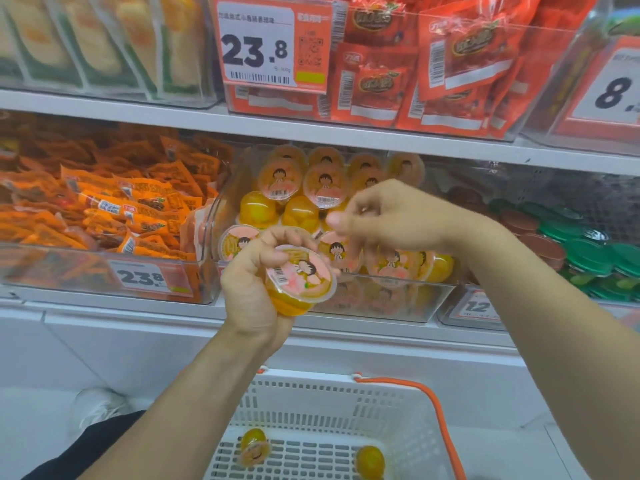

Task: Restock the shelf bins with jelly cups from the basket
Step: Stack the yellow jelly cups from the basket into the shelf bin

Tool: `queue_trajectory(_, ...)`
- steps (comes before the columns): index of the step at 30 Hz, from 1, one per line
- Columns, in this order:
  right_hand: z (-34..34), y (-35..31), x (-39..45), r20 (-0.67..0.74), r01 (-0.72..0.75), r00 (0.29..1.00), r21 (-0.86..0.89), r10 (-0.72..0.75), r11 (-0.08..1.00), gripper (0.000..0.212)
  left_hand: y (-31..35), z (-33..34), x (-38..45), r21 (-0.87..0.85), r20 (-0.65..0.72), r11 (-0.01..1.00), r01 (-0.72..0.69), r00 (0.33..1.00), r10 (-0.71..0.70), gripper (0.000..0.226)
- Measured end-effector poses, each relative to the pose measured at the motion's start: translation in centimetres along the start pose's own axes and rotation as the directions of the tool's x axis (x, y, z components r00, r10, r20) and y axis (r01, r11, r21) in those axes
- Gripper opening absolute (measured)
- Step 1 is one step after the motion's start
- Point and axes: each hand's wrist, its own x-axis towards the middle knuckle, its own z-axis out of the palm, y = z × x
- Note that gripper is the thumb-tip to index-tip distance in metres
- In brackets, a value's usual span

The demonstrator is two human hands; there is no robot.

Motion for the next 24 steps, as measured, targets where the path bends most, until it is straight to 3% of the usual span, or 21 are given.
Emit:
queue_trajectory(1, 0.5, -0.6, -0.5, 0.153, -0.036, 0.988, 0.092, 0.021, 0.995, 0.039, -0.1, 0.0, 0.0, 0.001, -0.028, 1.000, -0.017, 0.999, 0.017, 0.032)
queue_trajectory(3, 1.7, -1.3, -1.1, 0.320, -0.117, 0.946, 0.226, 0.040, 0.967, 0.047, -0.5, -0.3, 0.1, 0.028, -0.098, 0.997, -0.071, 0.993, 0.073, 0.023)
queue_trajectory(6, 3.3, -1.4, -1.2, 0.367, -0.220, 0.928, 0.409, 0.061, 0.886, 0.047, -0.9, -0.8, -0.1, 0.269, -0.166, 0.932, -0.242, 0.942, 0.293, 0.017)
queue_trajectory(9, 3.4, -0.9, -1.3, 0.348, -0.253, 0.935, 0.535, 0.063, 0.806, 0.027, -0.8, -0.6, -0.5, 0.464, -0.069, 0.797, -0.387, 0.881, 0.469, 0.013)
queue_trajectory(13, 1.2, 0.3, -1.4, 0.114, -0.137, 0.990, 0.594, 0.086, 0.793, 0.016, -0.7, -0.1, -0.5, 0.487, -0.033, 0.814, -0.317, 0.924, 0.380, 0.028)
queue_trajectory(16, -0.9, 1.7, -1.3, -0.158, -0.052, 0.972, 0.575, 0.174, 0.817, 0.014, -0.8, -0.2, -0.5, 0.555, -0.049, 0.783, -0.280, 0.929, 0.367, 0.022)
queue_trajectory(18, -1.6, 3.2, -0.8, -0.381, 0.005, 0.896, 0.523, 0.229, 0.852, 0.014, -0.9, -0.2, -0.5, 0.607, -0.010, 0.738, -0.294, 0.926, 0.377, 0.021)
queue_trajectory(20, -1.9, 5.3, 0.0, -0.584, 0.022, 0.770, 0.425, 0.256, 0.905, 0.013, -1.0, -0.2, -0.5, 0.653, 0.004, 0.703, -0.280, 0.930, 0.367, 0.013)
queue_trajectory(22, -1.9, 7.2, 0.7, -0.725, -0.017, 0.644, 0.306, 0.244, 0.952, 0.016, -1.3, -0.2, -0.3, 0.663, -0.039, 0.711, -0.236, 0.937, 0.347, 0.002)
queue_trajectory(24, -2.1, 8.2, 0.7, -0.804, -0.090, 0.564, 0.166, 0.188, 0.982, 0.018, -1.5, -0.3, 0.0, 0.634, -0.101, 0.757, -0.155, 0.955, 0.280, 0.015)
